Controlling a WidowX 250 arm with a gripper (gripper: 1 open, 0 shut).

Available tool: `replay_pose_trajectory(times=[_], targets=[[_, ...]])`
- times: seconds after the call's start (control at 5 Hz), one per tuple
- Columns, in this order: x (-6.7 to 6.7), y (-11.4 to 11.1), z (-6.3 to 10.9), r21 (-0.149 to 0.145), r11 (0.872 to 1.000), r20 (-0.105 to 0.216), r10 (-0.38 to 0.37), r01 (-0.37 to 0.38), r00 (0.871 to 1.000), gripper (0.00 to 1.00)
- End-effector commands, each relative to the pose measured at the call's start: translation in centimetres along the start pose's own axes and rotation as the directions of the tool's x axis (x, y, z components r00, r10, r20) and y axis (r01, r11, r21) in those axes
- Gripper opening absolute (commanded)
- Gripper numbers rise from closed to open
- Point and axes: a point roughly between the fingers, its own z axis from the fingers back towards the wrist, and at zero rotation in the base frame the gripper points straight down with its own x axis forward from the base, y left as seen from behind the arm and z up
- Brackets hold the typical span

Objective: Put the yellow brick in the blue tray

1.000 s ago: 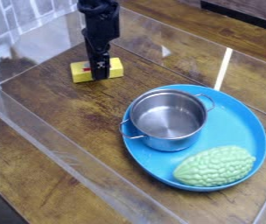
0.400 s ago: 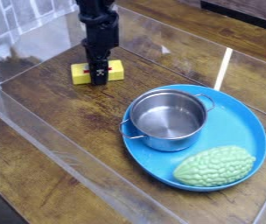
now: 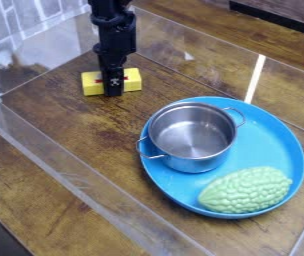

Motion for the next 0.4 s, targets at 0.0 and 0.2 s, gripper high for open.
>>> replay_pose_trajectory(times=[0.0, 0.2], targets=[[0.23, 1.67, 2.93, 0.069, 0.998, 0.034, 0.009, -0.012, 0.999, 0.0], [0.28, 1.74, 3.36, 0.073, 0.997, 0.034, 0.006, -0.009, 0.999, 0.0]])
